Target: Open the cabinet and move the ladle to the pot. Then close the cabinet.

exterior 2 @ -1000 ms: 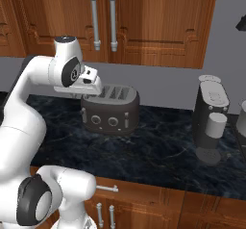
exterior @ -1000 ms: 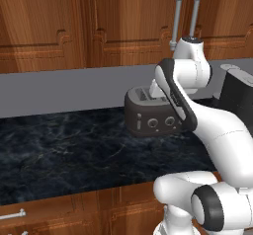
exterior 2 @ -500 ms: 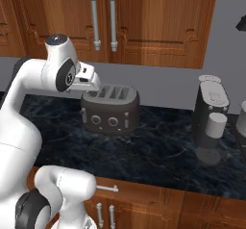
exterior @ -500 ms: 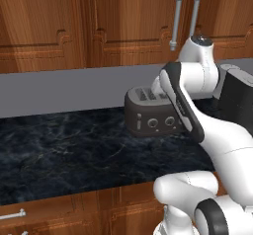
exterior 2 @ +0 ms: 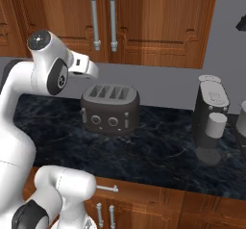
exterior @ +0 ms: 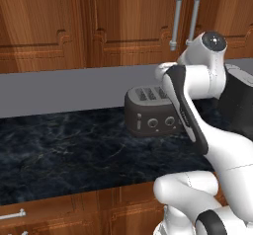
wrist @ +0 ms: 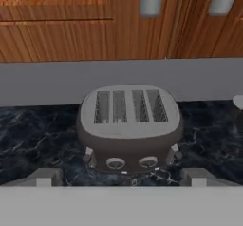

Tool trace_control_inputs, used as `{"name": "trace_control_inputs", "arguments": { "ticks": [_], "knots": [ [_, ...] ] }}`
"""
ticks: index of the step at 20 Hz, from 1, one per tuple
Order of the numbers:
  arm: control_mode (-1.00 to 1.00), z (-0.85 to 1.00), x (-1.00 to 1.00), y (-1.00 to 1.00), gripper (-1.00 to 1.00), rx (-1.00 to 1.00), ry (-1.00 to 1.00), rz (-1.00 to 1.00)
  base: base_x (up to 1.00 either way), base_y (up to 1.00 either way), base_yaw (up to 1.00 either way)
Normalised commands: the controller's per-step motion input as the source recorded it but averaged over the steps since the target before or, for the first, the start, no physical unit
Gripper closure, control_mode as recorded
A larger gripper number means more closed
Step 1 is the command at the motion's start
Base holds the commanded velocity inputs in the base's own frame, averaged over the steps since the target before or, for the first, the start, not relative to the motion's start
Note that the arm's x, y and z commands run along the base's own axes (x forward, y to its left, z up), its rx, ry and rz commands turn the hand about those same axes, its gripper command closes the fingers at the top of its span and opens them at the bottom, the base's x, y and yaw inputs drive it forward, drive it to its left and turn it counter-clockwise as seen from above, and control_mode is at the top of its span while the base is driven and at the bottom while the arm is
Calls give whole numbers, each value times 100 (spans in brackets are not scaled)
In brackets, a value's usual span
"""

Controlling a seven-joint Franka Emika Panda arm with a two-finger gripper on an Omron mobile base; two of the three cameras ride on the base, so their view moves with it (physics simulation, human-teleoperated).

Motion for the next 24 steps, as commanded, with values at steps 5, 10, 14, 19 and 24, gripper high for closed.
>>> {"name": "trace_control_inputs", "arguments": {
  "ticks": [5,10,14,19,24],
  "knots": [
    [-100,47,0,-11,-100,0,-26,-8,0,0,0],
    [-100,45,2,-12,-100,0,-8,-1,0,0,0],
    [-100,32,21,-8,-100,0,0,0,0,0,0],
    [-100,27,33,-3,-100,0,0,0,0,0,0],
    [-100,14,45,0,-100,0,-5,0,0,0,0]
  ]
}}
